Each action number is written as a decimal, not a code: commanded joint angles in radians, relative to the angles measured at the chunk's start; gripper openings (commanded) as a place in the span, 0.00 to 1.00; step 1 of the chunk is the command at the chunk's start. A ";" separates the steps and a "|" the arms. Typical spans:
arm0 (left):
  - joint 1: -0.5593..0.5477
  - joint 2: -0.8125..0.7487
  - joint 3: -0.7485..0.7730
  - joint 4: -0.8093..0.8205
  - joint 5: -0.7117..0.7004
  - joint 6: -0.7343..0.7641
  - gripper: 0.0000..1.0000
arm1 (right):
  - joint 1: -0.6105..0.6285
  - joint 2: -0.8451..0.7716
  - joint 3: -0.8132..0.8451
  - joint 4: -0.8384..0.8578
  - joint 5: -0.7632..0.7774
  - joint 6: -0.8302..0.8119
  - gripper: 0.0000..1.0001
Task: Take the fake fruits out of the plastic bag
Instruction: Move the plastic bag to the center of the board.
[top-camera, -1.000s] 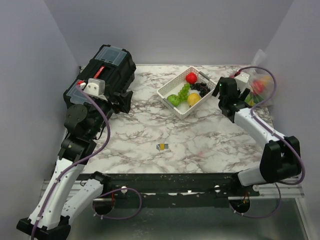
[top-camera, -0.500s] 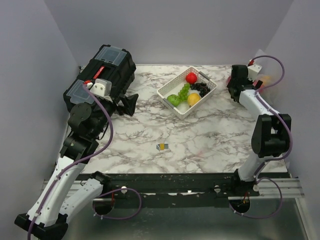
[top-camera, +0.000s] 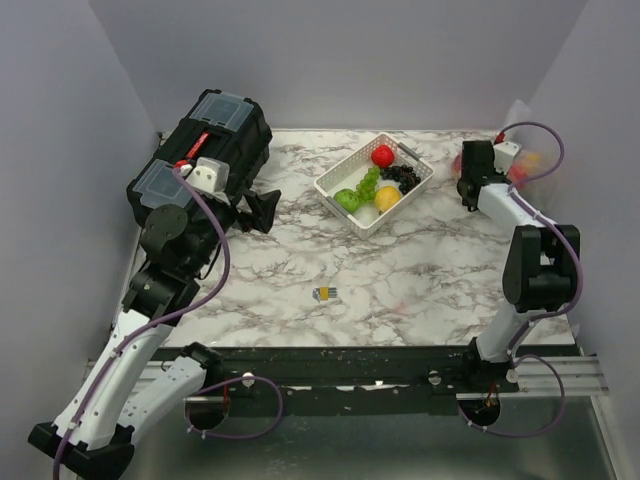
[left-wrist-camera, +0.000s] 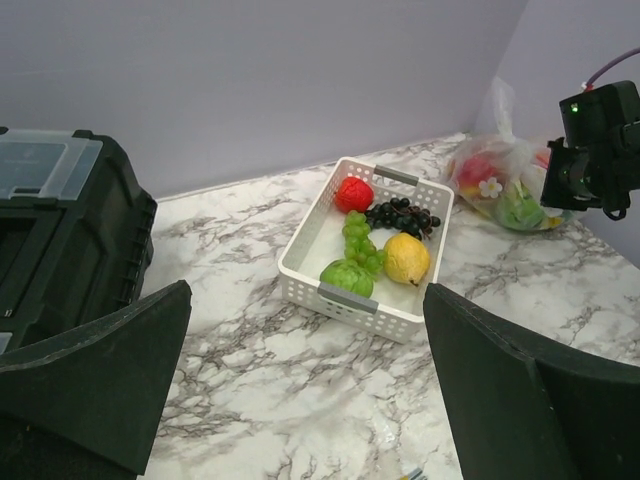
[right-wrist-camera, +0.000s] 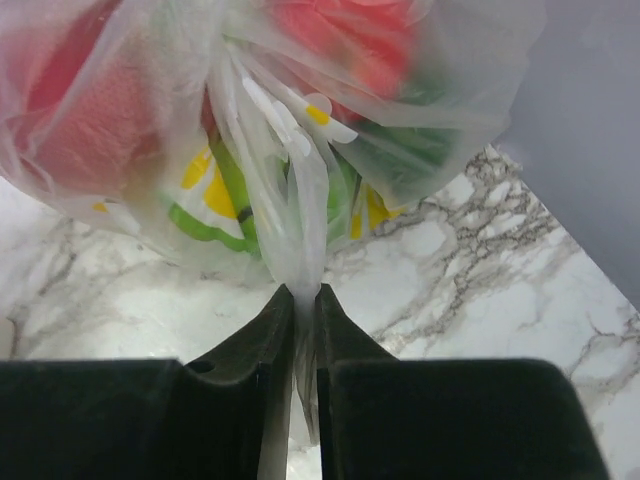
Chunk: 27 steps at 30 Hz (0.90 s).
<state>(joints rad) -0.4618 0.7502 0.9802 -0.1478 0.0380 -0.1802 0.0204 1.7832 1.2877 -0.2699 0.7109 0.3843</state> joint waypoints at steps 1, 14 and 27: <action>-0.008 0.008 0.016 0.000 0.030 0.001 0.99 | 0.001 -0.082 -0.091 -0.014 -0.046 0.032 0.13; -0.032 0.035 0.018 -0.003 0.034 0.008 0.99 | 0.105 -0.419 -0.472 0.022 -0.431 0.071 0.01; -0.058 0.117 0.035 -0.026 0.074 -0.006 0.99 | 0.532 -0.685 -0.599 -0.133 -0.677 0.205 0.01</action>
<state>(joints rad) -0.5129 0.8417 0.9863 -0.1627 0.0669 -0.1806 0.4389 1.0901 0.7139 -0.3607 0.1947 0.5034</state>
